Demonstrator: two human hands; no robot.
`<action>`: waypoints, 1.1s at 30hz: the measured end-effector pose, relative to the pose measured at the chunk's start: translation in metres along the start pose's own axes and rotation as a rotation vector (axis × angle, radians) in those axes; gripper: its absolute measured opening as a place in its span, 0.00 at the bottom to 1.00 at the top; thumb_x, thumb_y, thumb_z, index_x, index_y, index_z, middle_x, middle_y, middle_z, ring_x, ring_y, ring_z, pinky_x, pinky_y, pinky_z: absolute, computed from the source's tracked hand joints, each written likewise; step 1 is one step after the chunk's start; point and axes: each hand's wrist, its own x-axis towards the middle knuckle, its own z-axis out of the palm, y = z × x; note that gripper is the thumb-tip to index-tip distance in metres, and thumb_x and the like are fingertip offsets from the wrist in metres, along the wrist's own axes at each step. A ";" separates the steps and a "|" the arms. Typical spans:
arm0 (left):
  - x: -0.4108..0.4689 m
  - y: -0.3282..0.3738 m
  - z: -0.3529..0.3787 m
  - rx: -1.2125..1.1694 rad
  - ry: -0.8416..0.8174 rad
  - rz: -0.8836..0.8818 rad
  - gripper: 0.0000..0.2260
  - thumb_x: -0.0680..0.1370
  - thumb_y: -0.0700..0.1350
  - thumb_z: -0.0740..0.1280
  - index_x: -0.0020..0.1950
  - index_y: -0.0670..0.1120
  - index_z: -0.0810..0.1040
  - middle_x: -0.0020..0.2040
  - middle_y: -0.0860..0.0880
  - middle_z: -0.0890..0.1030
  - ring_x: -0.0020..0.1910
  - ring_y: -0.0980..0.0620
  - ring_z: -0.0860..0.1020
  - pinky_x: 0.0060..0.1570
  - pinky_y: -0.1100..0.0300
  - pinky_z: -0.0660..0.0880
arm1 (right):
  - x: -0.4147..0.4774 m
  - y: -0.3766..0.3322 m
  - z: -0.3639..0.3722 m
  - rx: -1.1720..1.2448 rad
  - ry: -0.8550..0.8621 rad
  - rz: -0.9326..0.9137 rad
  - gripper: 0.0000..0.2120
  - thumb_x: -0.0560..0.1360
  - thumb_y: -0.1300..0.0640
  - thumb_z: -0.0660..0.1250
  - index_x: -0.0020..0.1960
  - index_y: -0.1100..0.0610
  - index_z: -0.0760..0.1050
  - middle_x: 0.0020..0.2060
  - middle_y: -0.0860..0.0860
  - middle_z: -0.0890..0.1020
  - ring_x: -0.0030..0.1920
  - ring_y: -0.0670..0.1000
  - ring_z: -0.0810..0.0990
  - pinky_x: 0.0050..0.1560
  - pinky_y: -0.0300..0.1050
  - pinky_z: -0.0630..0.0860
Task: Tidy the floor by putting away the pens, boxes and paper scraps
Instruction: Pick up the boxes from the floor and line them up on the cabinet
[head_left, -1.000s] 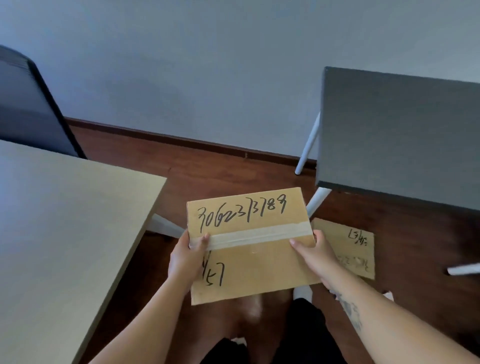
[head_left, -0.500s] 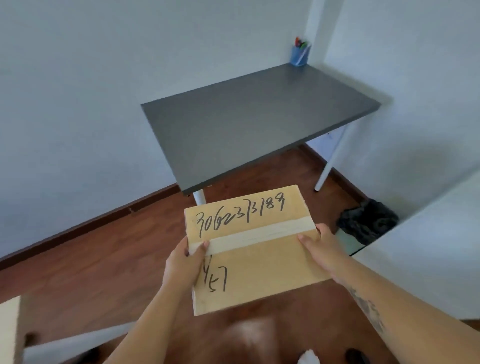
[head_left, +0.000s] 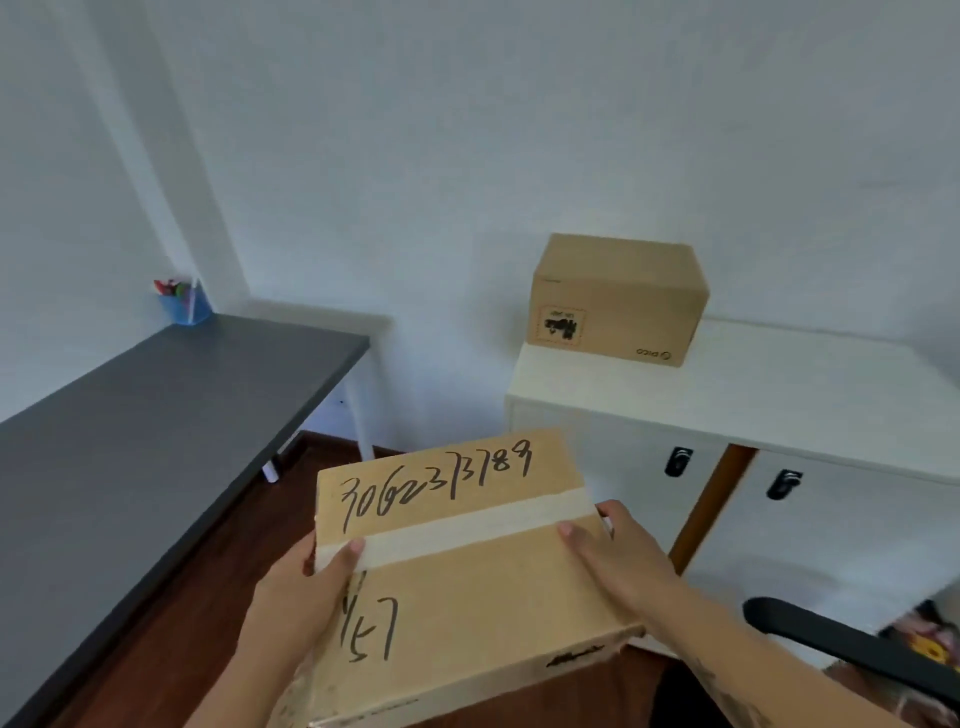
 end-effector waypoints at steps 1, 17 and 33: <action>0.007 0.026 0.015 0.011 -0.029 0.051 0.15 0.75 0.64 0.65 0.57 0.60 0.79 0.46 0.57 0.84 0.47 0.53 0.82 0.51 0.50 0.78 | 0.004 0.005 -0.021 0.027 0.045 0.013 0.19 0.75 0.37 0.62 0.61 0.45 0.66 0.48 0.41 0.77 0.47 0.45 0.79 0.51 0.49 0.77; 0.086 0.287 0.129 -0.027 -0.426 0.399 0.11 0.77 0.59 0.67 0.54 0.55 0.80 0.37 0.52 0.87 0.40 0.49 0.85 0.41 0.52 0.79 | 0.050 0.003 -0.227 0.007 0.472 0.100 0.21 0.76 0.36 0.60 0.63 0.47 0.68 0.54 0.45 0.79 0.51 0.49 0.79 0.54 0.51 0.77; 0.094 0.404 0.338 -0.041 -0.874 0.529 0.12 0.78 0.52 0.67 0.60 0.53 0.77 0.53 0.54 0.83 0.50 0.51 0.82 0.51 0.51 0.80 | 0.114 0.106 -0.343 -0.182 0.701 0.486 0.22 0.82 0.45 0.51 0.75 0.48 0.64 0.74 0.51 0.68 0.73 0.57 0.66 0.71 0.54 0.62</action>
